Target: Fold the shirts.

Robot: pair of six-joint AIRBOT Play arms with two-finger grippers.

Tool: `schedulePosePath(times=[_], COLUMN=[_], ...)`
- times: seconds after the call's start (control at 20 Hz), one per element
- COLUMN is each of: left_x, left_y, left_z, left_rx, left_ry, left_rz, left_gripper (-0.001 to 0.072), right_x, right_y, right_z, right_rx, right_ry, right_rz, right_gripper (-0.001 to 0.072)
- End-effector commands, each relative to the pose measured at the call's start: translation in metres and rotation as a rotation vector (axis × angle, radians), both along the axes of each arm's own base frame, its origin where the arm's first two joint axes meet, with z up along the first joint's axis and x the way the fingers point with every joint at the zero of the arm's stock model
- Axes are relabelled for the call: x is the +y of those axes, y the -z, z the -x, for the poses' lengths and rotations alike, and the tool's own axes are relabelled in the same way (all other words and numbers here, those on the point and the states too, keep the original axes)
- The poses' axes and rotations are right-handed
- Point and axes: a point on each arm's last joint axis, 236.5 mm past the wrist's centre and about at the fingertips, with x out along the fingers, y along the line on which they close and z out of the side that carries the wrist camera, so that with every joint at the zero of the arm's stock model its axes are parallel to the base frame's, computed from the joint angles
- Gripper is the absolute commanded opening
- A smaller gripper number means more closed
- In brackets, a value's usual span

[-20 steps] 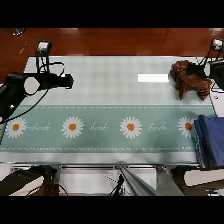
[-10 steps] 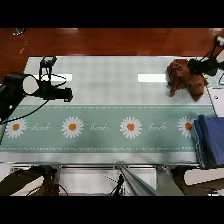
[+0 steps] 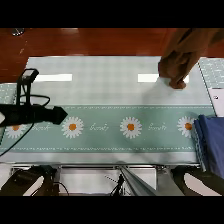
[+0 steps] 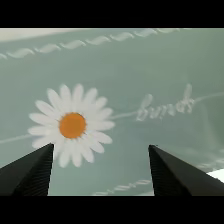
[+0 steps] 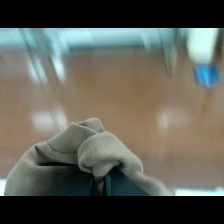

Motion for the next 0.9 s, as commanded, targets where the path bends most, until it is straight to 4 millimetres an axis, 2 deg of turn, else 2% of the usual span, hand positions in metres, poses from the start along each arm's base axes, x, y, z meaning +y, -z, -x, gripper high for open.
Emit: schedulePosePath(times=[0.0,0.1,0.2,0.3,0.4,0.5,0.55,0.7,0.85], left_x=[-0.015,-0.016,-0.017,-0.020,-0.022,-0.023,-0.023,-0.023,-0.022], left_y=[0.007,0.012,0.009,0.001,-0.005,-0.009,-0.009,-0.008,-0.001], left_z=[0.034,0.037,0.028,0.017,0.010,0.004,0.003,0.004,0.006], left_rx=[0.000,0.006,-0.026,-0.072,-0.108,-0.134,-0.139,-0.135,-0.118], left_ry=[0.016,0.014,0.002,-0.013,-0.026,-0.034,-0.036,-0.036,-0.036], left_rz=[0.109,0.115,0.125,0.148,0.170,0.180,0.181,0.181,0.176], left_gripper=[0.0700,0.0700,0.0700,0.0700,0.0700,0.0700,0.0700,0.0700,0.0700], right_x=[0.038,0.054,0.077,0.107,0.143,0.183,0.209,0.277,0.321], right_y=[-0.071,-0.085,-0.086,-0.063,-0.005,0.076,0.123,0.237,0.336], right_z=[0.071,0.095,0.116,0.133,0.136,0.135,0.136,0.141,0.150], right_rx=[-0.186,-0.224,-0.218,-0.124,0.063,0.285,0.389,0.589,0.792], right_ry=[-0.103,-0.153,-0.230,-0.339,-0.454,-0.555,-0.603,-0.674,-0.642], right_rz=[0.039,0.042,0.043,0.060,0.093,0.074,0.035,-0.112,-0.194], right_gripper=[0.0023,0.0022,0.0023,0.0023,0.0023,0.0023,0.0023,0.0023,0.0023])
